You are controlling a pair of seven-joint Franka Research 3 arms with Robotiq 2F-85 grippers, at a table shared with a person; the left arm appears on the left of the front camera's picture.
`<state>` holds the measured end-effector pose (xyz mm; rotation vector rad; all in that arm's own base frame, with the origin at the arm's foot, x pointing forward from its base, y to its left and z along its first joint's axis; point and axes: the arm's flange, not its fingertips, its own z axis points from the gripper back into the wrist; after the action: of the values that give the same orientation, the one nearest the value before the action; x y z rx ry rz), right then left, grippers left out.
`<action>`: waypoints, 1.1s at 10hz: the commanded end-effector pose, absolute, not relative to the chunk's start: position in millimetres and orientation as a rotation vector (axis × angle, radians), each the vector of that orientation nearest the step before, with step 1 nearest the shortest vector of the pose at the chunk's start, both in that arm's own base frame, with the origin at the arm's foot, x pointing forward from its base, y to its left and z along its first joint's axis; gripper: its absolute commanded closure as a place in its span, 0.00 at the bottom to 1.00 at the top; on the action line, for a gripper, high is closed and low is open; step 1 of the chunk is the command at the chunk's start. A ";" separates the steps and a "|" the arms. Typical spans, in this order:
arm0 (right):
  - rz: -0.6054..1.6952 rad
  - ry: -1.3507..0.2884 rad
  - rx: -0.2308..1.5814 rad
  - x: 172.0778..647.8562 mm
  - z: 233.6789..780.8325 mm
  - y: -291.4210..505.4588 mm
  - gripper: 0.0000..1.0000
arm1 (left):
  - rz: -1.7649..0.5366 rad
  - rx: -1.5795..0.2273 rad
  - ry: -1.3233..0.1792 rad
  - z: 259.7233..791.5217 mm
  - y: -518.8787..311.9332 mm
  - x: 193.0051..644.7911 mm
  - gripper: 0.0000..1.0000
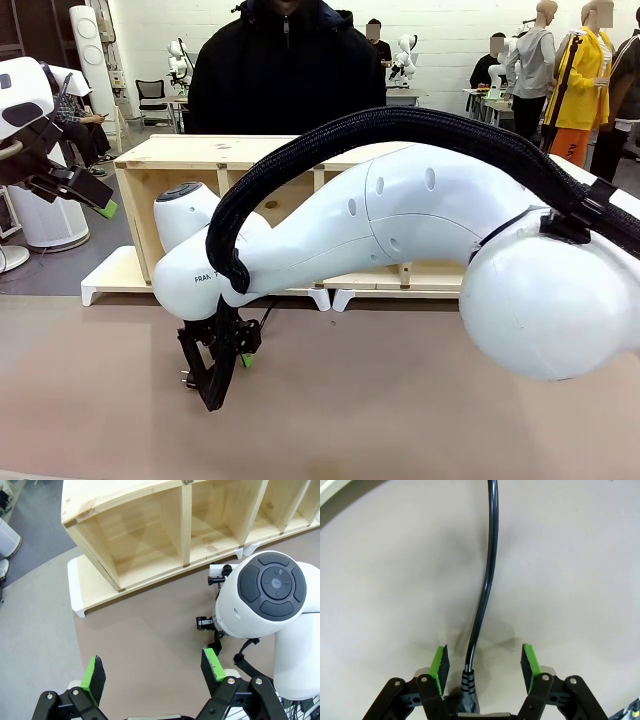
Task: Perform cable management.
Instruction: When the cord part of the Power Cable appears at the lower middle area of the table and stops, grasp the cord part of the Power Cable.
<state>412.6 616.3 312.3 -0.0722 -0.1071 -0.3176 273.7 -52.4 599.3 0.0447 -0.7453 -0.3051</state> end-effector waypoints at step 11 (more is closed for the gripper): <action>-0.313 -0.078 0.029 407.5 312.6 620.3 0.27 | -0.305 0.052 -0.749 599.6 -51.4 274.5 0.00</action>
<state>409.2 625.2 315.8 -0.0017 -0.0937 -0.3421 273.7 -52.4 599.3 0.0447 -0.7453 -0.3051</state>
